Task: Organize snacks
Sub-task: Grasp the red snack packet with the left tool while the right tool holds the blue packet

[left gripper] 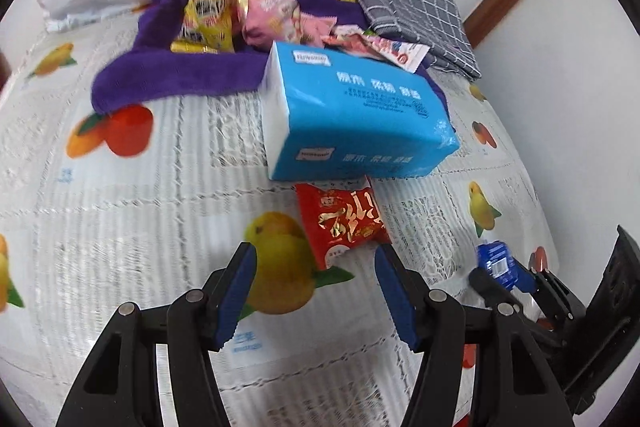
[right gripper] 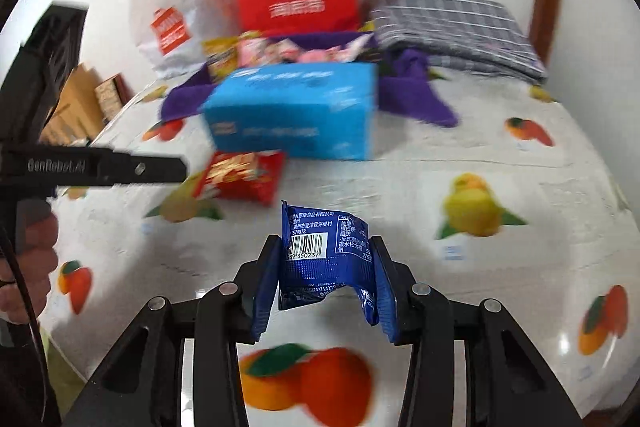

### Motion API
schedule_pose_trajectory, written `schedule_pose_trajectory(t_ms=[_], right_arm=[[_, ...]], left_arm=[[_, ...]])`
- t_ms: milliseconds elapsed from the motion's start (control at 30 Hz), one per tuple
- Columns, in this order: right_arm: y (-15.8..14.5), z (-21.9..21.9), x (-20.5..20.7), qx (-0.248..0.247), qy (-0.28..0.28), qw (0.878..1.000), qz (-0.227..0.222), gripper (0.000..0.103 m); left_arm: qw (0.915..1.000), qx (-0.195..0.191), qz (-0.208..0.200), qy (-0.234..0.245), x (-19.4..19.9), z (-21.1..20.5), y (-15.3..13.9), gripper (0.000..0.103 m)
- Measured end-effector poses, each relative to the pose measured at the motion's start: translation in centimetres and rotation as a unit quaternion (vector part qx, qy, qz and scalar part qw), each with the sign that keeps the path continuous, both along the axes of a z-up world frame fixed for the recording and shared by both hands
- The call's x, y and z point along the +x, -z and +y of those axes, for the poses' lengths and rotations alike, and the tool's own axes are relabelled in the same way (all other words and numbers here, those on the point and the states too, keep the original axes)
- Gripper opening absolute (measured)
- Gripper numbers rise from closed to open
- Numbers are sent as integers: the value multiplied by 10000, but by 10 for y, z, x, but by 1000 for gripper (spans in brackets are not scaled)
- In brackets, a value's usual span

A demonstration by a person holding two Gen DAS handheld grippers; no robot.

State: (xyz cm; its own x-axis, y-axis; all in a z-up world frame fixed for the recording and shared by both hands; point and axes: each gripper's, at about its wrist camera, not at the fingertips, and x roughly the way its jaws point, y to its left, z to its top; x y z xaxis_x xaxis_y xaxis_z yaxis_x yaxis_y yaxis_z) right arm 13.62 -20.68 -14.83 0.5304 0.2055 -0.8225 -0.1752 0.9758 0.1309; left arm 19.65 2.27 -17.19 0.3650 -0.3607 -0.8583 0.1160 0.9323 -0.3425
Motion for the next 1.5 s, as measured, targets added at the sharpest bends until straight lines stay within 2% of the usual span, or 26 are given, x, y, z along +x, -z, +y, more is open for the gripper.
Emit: schedule_pose_trajectory(t_ms=[167,333,467,633,800,1067,1100,1167,1233,1267,1367,1500], right_arm=[[12,-29,10,-72,315,9995,45,43],[26,-49,16,37,480,9988,119,43],[27,-52,20,101,470,9988,56,43],[29,-53,31,27,448,9990,58,43],[34,-55,41,-68,440,9990,77,44],[35,-71,50,389,450,9981,147,44],[35,-73,50,472,457,9977,154,44],[34,-77,51,583,493,9970,141,44],[35,-79,51,664,510,9964,161,44],[34,-79,51,676,523,9962,144,44],[34,-77,50,591,532,9967,136,44],[33,-64,46,145,465,9988,60,44]], left_arm=[[9997,-90,238,-59,5,-6,16,59],[9995,-269,121,-109,7,-9,17,70],[9992,-354,132,-150,14,-12,18,74],[9996,-211,121,-123,23,-24,18,85],[9999,131,-17,-97,27,-38,19,90],[9973,688,-250,-90,31,-57,22,91],[9966,760,-301,-91,31,-58,23,90],[9942,986,-411,-142,30,-61,23,82],[9899,1304,-520,-201,29,-63,22,66],[9887,1382,-556,-178,28,-63,22,63],[9902,1255,-605,-96,26,-55,21,56],[9925,1074,-575,-69,17,-38,18,56]])
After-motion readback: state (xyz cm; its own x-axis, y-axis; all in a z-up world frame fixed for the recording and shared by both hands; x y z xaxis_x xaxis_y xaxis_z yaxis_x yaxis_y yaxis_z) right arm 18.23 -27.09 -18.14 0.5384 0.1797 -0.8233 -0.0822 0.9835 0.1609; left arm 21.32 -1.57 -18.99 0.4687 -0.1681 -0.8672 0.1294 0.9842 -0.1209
